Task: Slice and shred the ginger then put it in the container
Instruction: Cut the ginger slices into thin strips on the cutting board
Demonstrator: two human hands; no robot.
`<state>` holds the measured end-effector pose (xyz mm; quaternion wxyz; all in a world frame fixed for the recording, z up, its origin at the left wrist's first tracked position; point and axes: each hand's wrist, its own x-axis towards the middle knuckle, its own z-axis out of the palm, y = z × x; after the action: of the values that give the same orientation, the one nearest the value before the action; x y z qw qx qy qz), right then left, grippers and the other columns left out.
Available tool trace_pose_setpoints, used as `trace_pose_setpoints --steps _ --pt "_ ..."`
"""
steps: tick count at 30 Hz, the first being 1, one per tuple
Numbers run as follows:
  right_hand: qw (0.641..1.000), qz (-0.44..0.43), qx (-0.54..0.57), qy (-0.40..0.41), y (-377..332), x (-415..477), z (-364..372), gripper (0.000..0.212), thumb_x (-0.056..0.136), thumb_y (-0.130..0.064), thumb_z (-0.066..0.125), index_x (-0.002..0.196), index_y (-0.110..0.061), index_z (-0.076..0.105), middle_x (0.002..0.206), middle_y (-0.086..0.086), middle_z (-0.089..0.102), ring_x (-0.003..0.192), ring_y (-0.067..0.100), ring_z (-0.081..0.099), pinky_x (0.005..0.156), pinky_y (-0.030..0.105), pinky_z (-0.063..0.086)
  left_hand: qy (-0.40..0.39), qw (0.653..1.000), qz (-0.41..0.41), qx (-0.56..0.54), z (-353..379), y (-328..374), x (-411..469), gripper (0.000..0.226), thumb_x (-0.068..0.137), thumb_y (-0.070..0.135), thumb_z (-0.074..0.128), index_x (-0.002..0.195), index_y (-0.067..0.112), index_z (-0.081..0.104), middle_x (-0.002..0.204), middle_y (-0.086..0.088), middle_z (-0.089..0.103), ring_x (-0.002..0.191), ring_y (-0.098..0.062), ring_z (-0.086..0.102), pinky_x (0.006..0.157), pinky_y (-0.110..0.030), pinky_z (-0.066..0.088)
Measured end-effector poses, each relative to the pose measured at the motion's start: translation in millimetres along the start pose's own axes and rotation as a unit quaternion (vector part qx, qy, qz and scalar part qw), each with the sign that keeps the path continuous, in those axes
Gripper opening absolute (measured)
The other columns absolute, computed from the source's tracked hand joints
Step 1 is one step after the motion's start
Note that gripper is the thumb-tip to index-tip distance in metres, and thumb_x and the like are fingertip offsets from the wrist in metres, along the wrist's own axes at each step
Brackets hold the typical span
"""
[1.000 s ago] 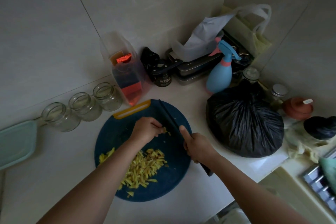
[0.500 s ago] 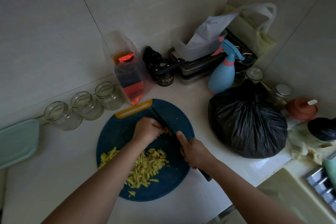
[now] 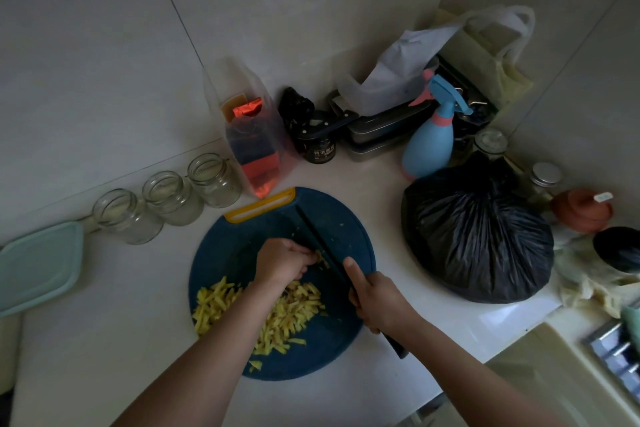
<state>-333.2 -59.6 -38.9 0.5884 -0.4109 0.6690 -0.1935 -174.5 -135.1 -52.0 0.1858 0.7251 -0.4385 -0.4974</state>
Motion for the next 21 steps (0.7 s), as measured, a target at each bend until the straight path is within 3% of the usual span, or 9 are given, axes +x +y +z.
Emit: trace_pose_setpoints --steps 12,21 --pt "1.000 -0.003 -0.003 -0.007 -0.1 -7.5 6.9 0.059 0.095 -0.063 0.034 0.063 -0.014 0.044 0.050 -0.002 0.043 0.037 0.009 0.039 0.042 0.021 0.036 0.015 1.000 0.006 0.016 -0.4 1.3 -0.8 0.019 0.078 0.009 0.075 0.065 0.014 0.063 0.055 -0.004 0.062 0.052 -0.013 0.059 0.055 -0.024 0.053" --pt "0.994 0.052 0.093 0.012 -6.5 -10.9 9.5 0.060 0.089 -0.067 0.043 0.060 -0.015 0.039 0.047 0.000 0.038 0.037 0.014 0.035 0.040 0.023 0.033 0.007 1.000 0.008 -0.002 -1.2 1.7 -2.9 0.011 0.077 0.014 0.078 0.078 0.010 0.068 0.064 -0.003 0.064 0.058 -0.010 0.060 0.057 -0.021 0.052"
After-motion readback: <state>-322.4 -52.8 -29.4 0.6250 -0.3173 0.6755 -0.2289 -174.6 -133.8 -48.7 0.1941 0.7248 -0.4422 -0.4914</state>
